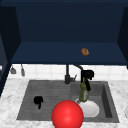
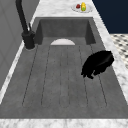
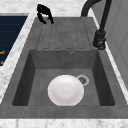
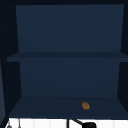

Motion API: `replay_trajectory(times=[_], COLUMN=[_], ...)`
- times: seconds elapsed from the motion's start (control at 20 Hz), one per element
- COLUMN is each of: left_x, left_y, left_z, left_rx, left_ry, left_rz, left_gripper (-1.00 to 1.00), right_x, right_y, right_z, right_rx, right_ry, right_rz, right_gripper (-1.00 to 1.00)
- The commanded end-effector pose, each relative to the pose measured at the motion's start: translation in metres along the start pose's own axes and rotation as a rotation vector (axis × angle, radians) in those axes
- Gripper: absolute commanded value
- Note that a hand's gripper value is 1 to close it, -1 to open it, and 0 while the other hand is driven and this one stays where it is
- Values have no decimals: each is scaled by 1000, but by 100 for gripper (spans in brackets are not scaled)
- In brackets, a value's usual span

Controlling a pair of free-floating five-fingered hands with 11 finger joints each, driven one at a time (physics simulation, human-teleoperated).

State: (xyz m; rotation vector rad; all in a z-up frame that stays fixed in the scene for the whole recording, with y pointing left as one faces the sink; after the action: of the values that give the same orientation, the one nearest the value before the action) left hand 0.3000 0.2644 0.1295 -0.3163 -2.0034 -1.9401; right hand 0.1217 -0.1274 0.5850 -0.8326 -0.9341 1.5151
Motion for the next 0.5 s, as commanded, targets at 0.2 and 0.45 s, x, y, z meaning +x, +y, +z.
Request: replay_trajectory(times=[0.2, 0.45], left_x=[0, 0], left_y=[0, 0], left_z=[0, 0], left_rx=[0, 0], left_ry=[0, 0], left_rz=[0, 0], left_gripper=[0, 0], right_x=[31, 49], right_y=[-43, -76], right_z=[41, 61], right_rx=[-53, -43], right_ry=[55, 68], right_rz=[-17, -15], right_gripper=[100, 100])
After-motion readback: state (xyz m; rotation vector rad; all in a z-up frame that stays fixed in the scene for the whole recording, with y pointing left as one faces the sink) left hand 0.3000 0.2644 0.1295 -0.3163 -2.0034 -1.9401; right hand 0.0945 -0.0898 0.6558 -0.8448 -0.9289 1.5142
